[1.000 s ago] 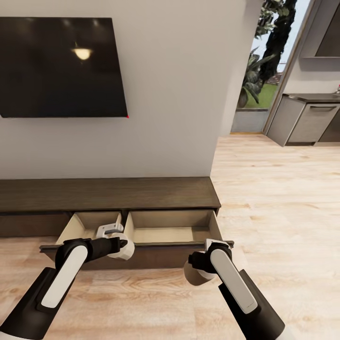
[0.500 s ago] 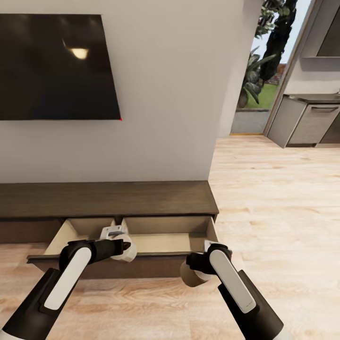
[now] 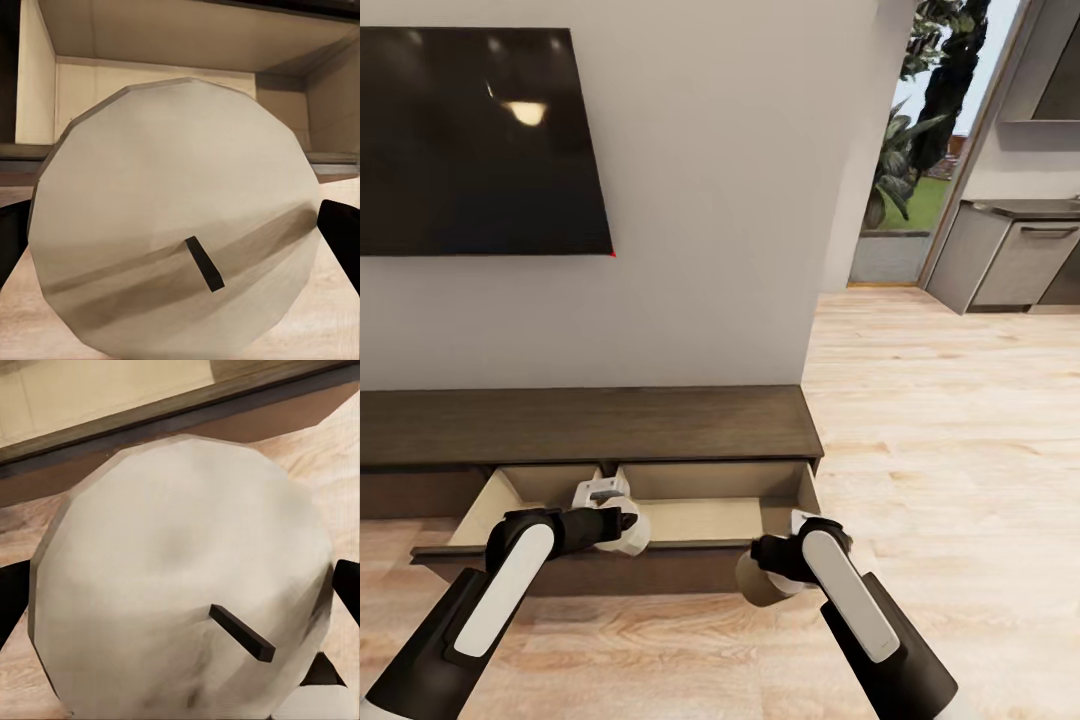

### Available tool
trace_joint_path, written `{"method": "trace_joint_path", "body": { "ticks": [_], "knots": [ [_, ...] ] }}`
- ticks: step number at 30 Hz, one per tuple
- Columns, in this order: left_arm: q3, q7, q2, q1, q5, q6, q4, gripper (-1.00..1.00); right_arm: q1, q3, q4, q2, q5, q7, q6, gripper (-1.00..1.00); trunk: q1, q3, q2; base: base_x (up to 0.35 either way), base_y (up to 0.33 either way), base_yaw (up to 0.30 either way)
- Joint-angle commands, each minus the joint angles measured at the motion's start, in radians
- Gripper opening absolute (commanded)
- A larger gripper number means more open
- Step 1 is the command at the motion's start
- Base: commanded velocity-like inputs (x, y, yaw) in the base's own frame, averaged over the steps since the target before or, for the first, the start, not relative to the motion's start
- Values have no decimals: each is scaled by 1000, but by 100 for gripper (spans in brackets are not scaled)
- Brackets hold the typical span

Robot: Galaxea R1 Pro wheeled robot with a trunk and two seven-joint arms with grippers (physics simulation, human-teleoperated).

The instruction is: Place each of the two pumpkins and all three candles from the living room inside a cabinet in the living room (use any cabinet), then make sure every cabinet is closed, and position the cauldron so it is next to a table in the living room.

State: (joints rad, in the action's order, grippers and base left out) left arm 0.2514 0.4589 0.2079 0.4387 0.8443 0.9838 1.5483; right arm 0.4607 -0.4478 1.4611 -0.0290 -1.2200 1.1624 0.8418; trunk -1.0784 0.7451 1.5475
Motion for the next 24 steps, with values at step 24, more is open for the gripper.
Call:
{"method": "trace_joint_path", "body": {
  "ticks": [24],
  "knots": [
    [5,10,1,2,10,1,1,-100,1,11,-10,5,-19,-245,-29,-100,0,1,0,50,-42,0]
  ]
}}
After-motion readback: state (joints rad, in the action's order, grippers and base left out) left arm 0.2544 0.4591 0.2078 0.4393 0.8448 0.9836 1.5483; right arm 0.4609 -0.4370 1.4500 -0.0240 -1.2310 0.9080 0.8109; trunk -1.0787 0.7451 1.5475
